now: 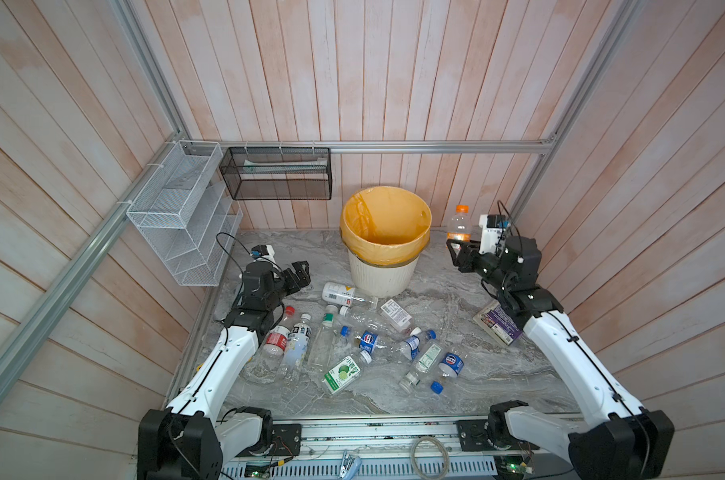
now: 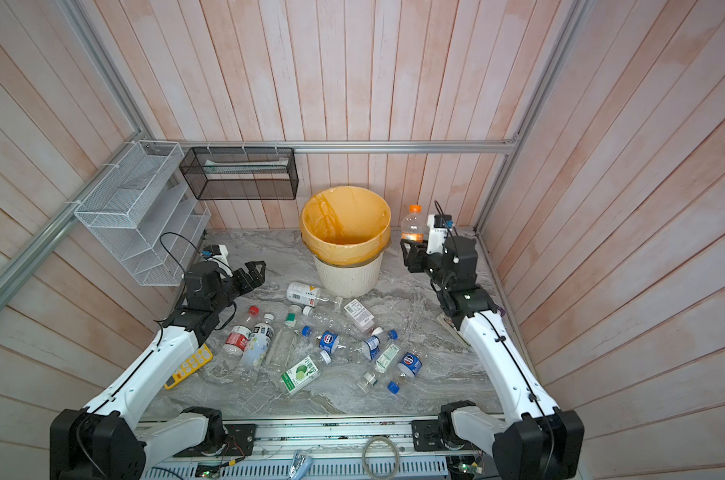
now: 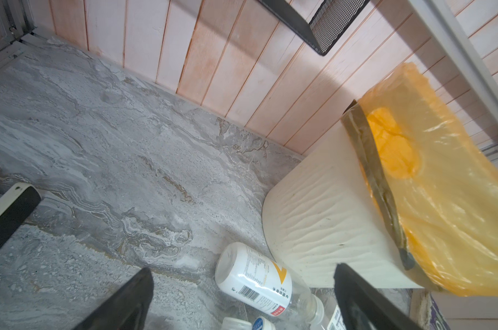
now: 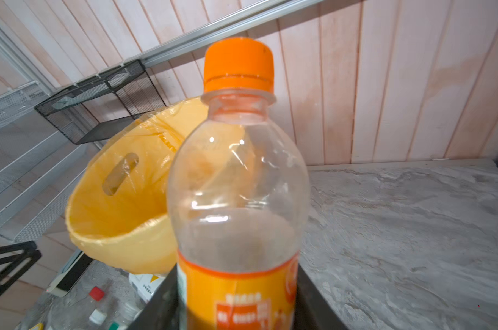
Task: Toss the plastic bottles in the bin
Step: 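Lift the orange-capped bottle over the bin and open the right gripper, then lower the right gripper onto a clear bottle with a white label and grasp it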
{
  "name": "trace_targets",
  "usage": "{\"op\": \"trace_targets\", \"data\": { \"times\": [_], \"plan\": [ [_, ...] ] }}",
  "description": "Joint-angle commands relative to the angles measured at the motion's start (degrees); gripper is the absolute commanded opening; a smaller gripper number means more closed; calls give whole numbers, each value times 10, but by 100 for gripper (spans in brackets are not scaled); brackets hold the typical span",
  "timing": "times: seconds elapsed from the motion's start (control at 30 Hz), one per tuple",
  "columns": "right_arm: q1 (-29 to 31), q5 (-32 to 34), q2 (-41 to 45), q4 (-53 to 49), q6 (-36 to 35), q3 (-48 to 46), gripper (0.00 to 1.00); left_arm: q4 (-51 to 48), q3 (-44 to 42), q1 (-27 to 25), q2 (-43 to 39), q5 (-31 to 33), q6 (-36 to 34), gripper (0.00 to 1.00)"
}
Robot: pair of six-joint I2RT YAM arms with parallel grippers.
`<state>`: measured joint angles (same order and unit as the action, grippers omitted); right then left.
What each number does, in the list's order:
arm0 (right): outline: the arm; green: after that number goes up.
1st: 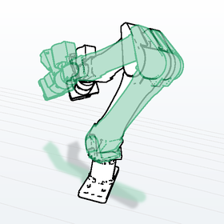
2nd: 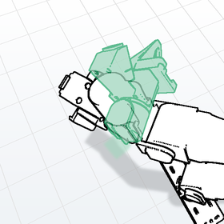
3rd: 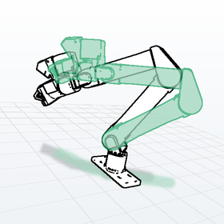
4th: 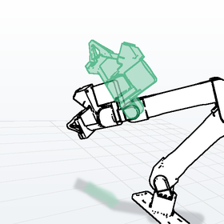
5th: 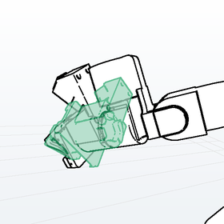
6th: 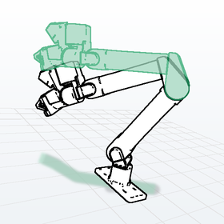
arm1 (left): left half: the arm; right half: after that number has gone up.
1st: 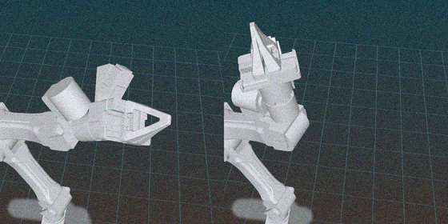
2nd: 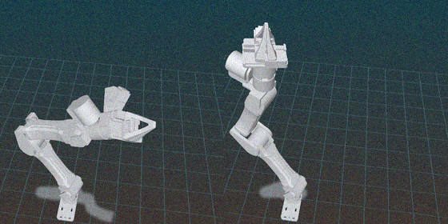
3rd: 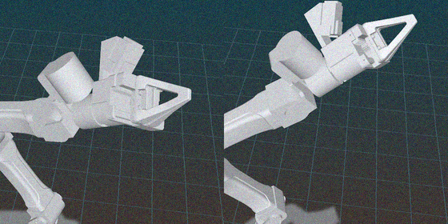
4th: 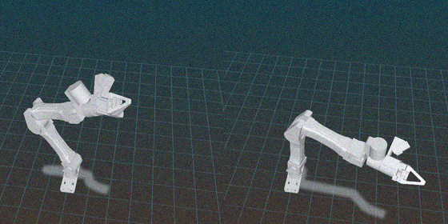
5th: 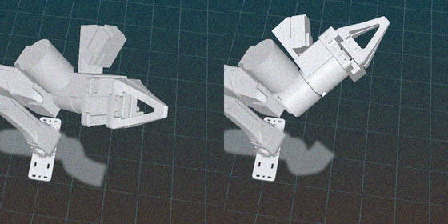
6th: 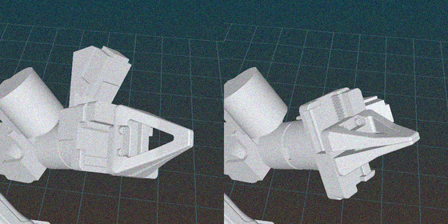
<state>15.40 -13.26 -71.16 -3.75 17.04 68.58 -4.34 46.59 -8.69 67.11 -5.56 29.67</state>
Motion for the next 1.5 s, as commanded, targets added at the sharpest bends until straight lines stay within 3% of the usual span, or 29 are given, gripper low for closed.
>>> {"op": "trace_targets", "data": {
  "times": [0.0,0.13,0.2,0.23,0.27,0.6,1.07,1.2,1.3,1.47],
  "plan": [
    [68,-34,-104,-61,-33,162,49,-37,25,-20,20,13,-22,100],
    [80,-18,-237,-219,-43,361,63,-79,45,-32,42,30,-31,100],
    [79,23,-243,-231,-46,369,80,-94,50,-31,47,32,-34,100],
    [79,38,-229,-214,-47,350,95,-97,51,-32,47,33,-35,100],
    [78,47,-215,-197,-46,328,100,-98,49,-32,44,36,-36,100],
    [44,119,-91,-124,-49,192,100,-101,60,-62,29,68,-53,100],
    [-94,73,58,-60,25,-167,100,-141,118,-138,131,68,-131,100],
    [-96,38,64,-59,30,-222,99,-140,120,-145,148,77,-113,100],
    [-94,-1,60,-62,19,-249,93,-126,108,-146,144,74,-96,100],
    [-38,19,45,-95,-18,-254,88,-98,85,-146,127,73,-84,100]
  ]
}}
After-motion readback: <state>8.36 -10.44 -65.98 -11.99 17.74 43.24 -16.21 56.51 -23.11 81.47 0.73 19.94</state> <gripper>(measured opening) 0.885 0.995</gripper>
